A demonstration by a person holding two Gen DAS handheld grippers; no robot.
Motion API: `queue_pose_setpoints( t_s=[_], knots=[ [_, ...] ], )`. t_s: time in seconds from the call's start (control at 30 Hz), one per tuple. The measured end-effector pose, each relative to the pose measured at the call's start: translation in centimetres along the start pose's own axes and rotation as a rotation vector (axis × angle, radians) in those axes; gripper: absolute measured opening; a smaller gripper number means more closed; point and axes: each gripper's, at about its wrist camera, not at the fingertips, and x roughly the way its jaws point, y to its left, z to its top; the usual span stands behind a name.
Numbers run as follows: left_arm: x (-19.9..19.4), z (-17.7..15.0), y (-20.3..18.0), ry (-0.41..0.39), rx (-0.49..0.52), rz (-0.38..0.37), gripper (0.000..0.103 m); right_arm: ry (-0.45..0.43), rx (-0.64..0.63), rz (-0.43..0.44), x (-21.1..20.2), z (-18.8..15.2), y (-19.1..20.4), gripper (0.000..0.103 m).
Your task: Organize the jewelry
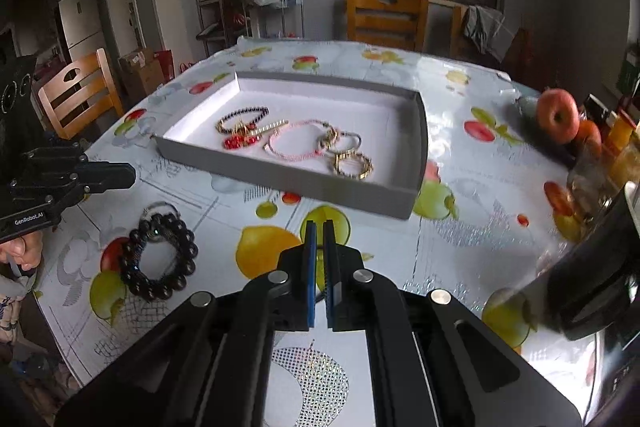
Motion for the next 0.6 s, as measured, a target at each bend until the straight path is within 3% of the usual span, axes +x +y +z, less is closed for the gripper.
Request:
queue_pose_setpoints(
  t_s=[0.27, 0.43, 0.5, 0.6],
  knots=[
    [-1.0, 1.5, 1.4, -0.027, -0.022, -0.011, 0.000, -0.026, -0.009, 0.003, -0.7, 1.5, -0.3, 0.003],
    [-0.3, 0.5, 1.0, 0.022, -0.001, -0.046, 0.001, -0.016, -0.006, 0.010, -0.4, 1.4, -0.3, 0.003],
    [0.5, -0.3, 0.7, 0.049, 0.005, -0.047, 0.005, -0.006, -0.003, 0.016, 0.0, 1.0, -0.3, 0.003],
    [1.5, -1.6, 0.3, 0.086, 0.016, -0.034, 0.023, 0.008, 0.003, 0.022, 0.5, 0.6, -0.3, 0.003]
  ],
)
